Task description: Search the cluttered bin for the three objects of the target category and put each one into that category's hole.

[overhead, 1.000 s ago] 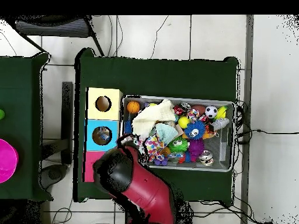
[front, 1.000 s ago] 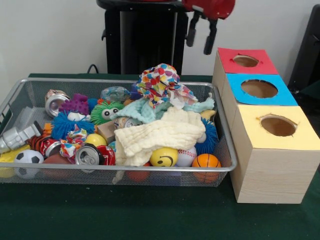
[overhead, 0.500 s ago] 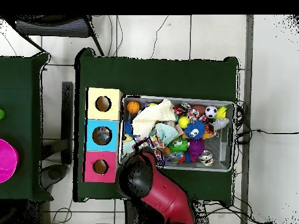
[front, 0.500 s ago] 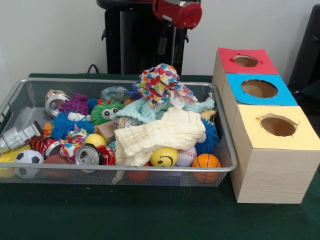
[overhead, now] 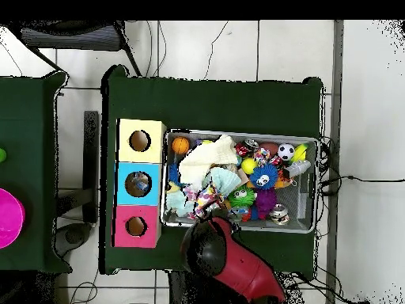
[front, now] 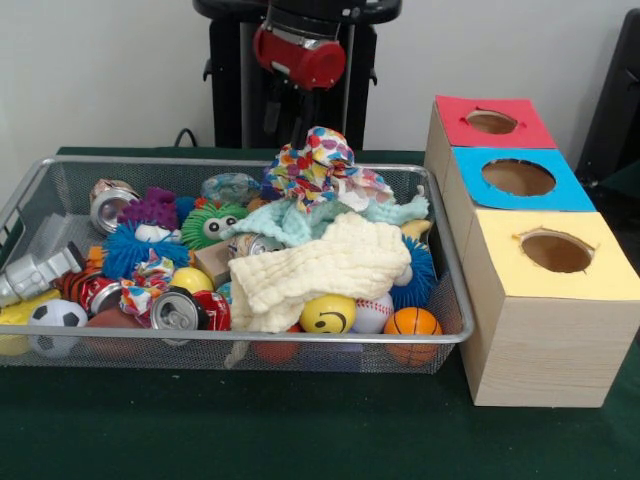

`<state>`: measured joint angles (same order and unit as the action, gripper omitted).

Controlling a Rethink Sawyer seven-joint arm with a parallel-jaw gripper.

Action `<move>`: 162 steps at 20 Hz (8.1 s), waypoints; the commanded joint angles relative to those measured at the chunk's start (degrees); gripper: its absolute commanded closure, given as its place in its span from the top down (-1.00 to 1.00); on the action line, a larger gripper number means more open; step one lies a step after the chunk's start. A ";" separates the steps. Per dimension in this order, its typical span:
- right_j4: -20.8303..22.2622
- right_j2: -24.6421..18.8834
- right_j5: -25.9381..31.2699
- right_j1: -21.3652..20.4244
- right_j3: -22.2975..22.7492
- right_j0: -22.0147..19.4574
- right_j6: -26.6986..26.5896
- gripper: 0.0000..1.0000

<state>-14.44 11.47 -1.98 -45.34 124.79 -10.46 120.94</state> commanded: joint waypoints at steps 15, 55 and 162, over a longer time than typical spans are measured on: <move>13.70 -6.07 -2.14 1.16 2.19 -9.89 6.21 1.00; 13.32 -10.86 -7.60 9.44 -11.55 -14.74 6.13 1.00; 20.37 -17.42 0.17 10.38 -3.80 -23.97 5.85 1.00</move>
<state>4.76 -2.21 -0.70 -39.72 123.19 -34.39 120.94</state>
